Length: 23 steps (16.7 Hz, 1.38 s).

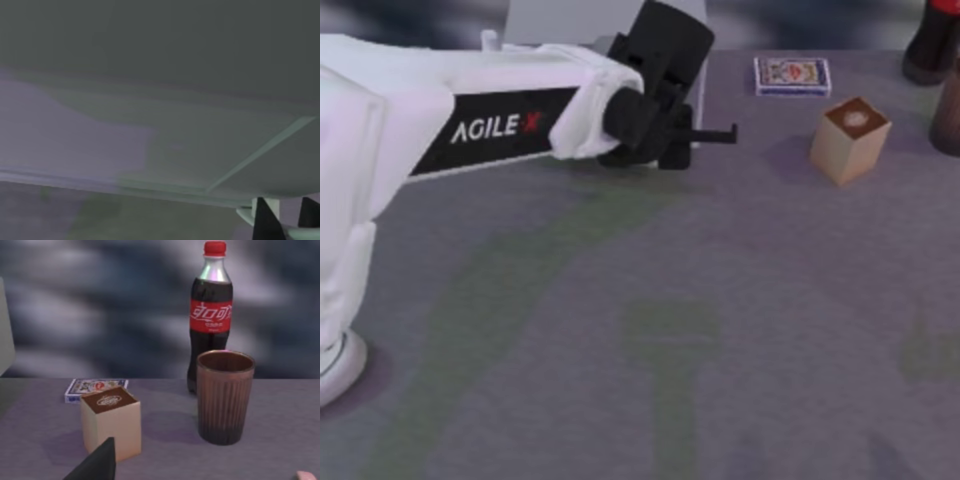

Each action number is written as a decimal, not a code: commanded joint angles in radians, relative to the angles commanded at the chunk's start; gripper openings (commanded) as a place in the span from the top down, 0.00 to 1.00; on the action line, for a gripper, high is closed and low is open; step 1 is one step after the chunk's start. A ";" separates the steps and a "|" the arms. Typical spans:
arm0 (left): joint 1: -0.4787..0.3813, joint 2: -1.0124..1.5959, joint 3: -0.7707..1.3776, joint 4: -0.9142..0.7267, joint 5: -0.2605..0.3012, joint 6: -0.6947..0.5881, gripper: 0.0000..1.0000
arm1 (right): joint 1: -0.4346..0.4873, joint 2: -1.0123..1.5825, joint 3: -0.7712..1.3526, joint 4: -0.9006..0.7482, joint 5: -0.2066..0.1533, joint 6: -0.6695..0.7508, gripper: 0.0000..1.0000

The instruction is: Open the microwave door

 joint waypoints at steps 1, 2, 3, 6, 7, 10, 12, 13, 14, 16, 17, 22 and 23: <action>0.000 0.000 0.000 0.000 0.000 0.000 1.00 | 0.000 0.000 0.000 0.000 0.000 0.000 0.00; 0.000 0.000 0.000 0.000 0.000 0.000 1.00 | 0.000 0.000 0.000 0.000 0.000 0.000 0.00; 0.000 0.000 0.000 0.000 0.000 0.000 1.00 | 0.000 0.000 0.000 0.000 0.000 0.000 0.00; 0.000 0.000 0.000 0.000 0.000 0.000 1.00 | 0.000 0.000 0.000 0.000 0.000 0.000 0.00; 0.000 0.000 0.000 0.000 0.000 0.000 1.00 | 0.000 0.000 0.000 0.000 0.000 0.000 0.00; 0.000 0.000 0.000 0.000 0.000 0.000 1.00 | 0.000 0.000 0.000 0.000 0.000 0.000 0.00; 0.000 0.000 0.000 0.000 0.000 0.000 1.00 | 0.000 0.000 0.000 0.000 0.000 0.000 0.00; -0.009 0.006 -0.001 0.000 0.007 -0.005 1.00 | 0.000 0.000 0.000 0.000 0.000 0.000 0.00; -0.008 0.005 -0.004 0.001 0.008 -0.002 1.00 | 0.000 0.000 0.000 0.000 0.000 0.000 0.00; -0.004 -0.007 -0.027 0.010 0.017 0.015 1.00 | 0.000 0.000 0.000 0.000 0.000 0.000 0.00; -0.001 -0.018 -0.039 0.019 0.024 0.026 1.00 | 0.000 0.000 0.000 0.000 0.000 0.000 0.00; 0.012 -0.054 -0.090 0.055 0.053 0.070 1.00 | 0.000 0.000 0.000 0.000 0.000 0.000 0.00; 0.012 -0.054 -0.090 0.055 0.053 0.070 1.00 | 0.000 0.000 0.000 0.000 0.000 0.000 0.00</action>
